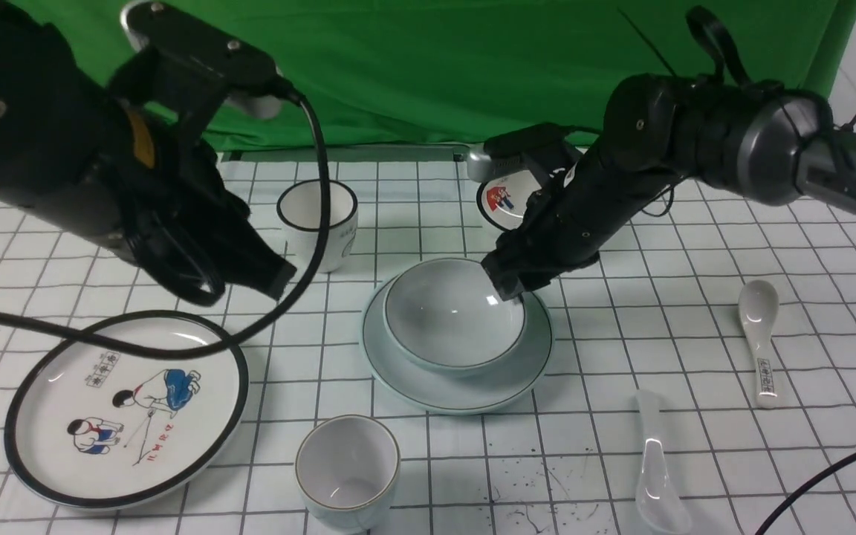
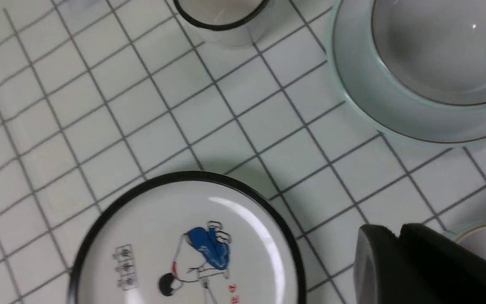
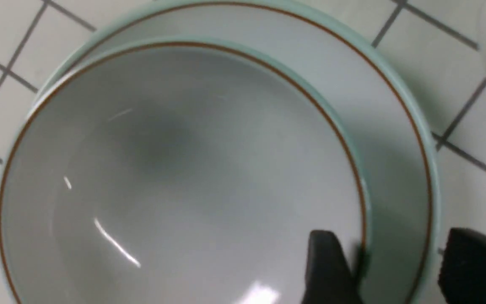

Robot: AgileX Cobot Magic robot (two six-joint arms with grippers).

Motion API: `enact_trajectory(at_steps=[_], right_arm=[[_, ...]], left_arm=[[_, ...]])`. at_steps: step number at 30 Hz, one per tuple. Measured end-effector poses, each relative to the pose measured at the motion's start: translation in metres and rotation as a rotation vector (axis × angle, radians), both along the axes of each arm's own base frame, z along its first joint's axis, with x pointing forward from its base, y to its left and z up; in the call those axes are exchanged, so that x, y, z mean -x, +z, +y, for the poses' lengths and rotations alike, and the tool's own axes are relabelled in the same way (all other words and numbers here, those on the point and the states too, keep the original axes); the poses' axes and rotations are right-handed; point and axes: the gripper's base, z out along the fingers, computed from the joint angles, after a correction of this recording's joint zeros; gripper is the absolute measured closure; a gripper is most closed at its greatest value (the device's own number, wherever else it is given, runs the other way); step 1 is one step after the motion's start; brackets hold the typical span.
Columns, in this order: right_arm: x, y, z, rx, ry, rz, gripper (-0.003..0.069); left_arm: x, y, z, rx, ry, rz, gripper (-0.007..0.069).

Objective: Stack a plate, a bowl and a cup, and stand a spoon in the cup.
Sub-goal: Use the right arm to put the blue rice bowl into the blue large plate in the middle, then use the left arm to grab a blue teacup

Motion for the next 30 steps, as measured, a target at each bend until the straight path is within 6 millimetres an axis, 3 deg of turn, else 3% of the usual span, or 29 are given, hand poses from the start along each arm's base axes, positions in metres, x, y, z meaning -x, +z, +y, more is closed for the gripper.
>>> enact_trajectory(at_steps=[4, 8, 12, 16, 21, 24, 25, 26, 29, 30], right_arm=[[0.014, 0.049, -0.015, 0.099, 0.049, -0.076, 0.0213], [0.042, 0.097, -0.041, 0.248, 0.076, -0.094, 0.0223], [0.065, 0.128, -0.06, 0.34, 0.071, -0.083, 0.0256], [0.075, 0.142, -0.065, 0.34, 0.064, -0.106, 0.0284], [0.08, 0.15, -0.068, 0.337, 0.06, -0.125, 0.0321], [0.08, 0.15, -0.068, 0.337, 0.06, -0.125, 0.034], [0.08, 0.15, -0.068, 0.337, 0.06, -0.125, 0.034], [0.08, 0.15, -0.068, 0.339, 0.06, -0.123, 0.0348], [0.08, 0.15, -0.068, 0.341, 0.06, -0.121, 0.0351], [0.08, 0.15, -0.068, 0.345, 0.059, -0.124, 0.0351]], left_arm=[[0.002, -0.014, -0.012, 0.101, -0.037, 0.098, 0.0481], [-0.004, -0.051, -0.023, 0.116, -0.049, 0.244, 0.0288], [-0.017, -0.088, -0.029, 0.066, -0.039, 0.337, 0.0112], [-0.027, -0.106, -0.034, 0.058, -0.031, 0.358, 0.0068], [-0.033, -0.13, -0.038, 0.033, -0.027, 0.436, 0.0169], [-0.033, -0.136, -0.038, 0.012, -0.051, 0.463, 0.0384], [-0.033, -0.136, -0.038, 0.011, -0.053, 0.462, 0.0399], [-0.033, -0.136, -0.038, 0.007, -0.065, 0.462, 0.0516], [-0.03, -0.131, -0.037, 0.0, -0.089, 0.454, 0.0621], [-0.029, -0.127, -0.036, 0.0, -0.094, 0.449, 0.0625]])
